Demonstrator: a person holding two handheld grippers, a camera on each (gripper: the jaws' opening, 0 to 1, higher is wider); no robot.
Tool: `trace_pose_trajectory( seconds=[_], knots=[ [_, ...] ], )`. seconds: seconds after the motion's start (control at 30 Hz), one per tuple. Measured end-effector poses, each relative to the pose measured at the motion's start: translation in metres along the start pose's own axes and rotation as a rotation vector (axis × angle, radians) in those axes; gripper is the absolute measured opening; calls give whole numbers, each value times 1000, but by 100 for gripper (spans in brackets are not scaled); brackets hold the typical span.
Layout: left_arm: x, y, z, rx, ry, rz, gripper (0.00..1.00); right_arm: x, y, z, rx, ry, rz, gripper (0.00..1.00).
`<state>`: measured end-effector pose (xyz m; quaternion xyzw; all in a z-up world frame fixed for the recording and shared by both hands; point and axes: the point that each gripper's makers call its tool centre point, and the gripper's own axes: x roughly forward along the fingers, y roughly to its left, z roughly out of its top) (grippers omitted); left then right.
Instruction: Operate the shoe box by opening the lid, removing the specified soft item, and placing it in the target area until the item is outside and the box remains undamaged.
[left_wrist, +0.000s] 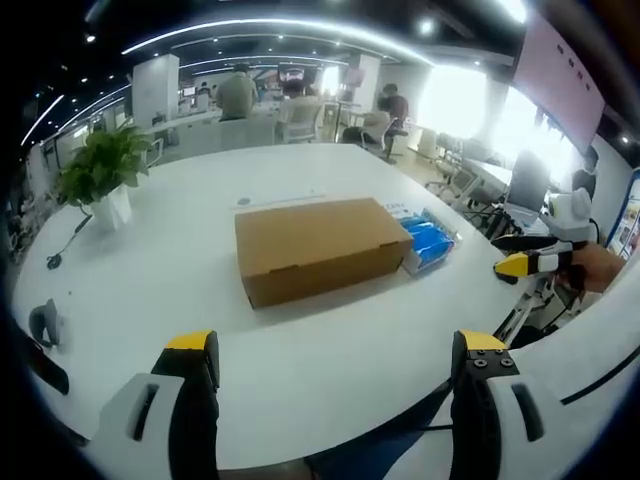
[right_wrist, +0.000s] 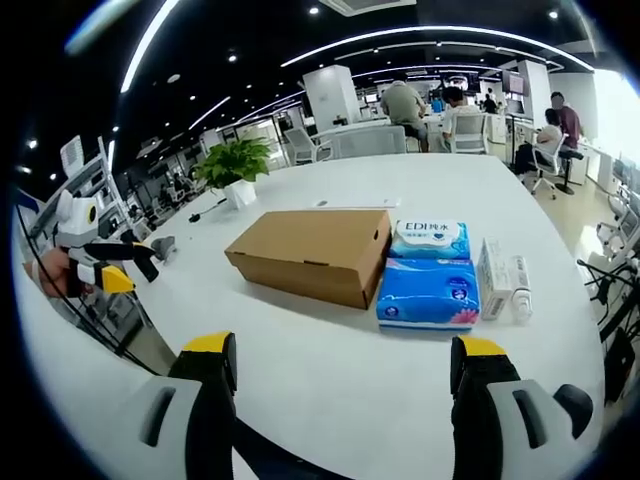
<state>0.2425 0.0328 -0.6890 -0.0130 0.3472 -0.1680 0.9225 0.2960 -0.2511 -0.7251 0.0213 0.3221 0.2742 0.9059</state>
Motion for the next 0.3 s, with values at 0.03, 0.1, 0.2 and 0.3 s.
trace_pose_trajectory(
  seconds=[0.03, 0.1, 0.2, 0.3],
  knots=[
    [0, 0, 0, 1, 1, 1, 99, 0, 0, 0, 4, 0, 0, 90],
    [0, 1, -1, 2, 3, 2, 99, 0, -1, -1, 4, 0, 2, 90],
    [0, 0, 0, 6, 3, 2, 99, 0, -1, 0, 2, -3, 3, 90],
    [0, -4, 2, 9, 1, 1, 99, 0, -2, 0, 1, -3, 2, 90]
  ],
)
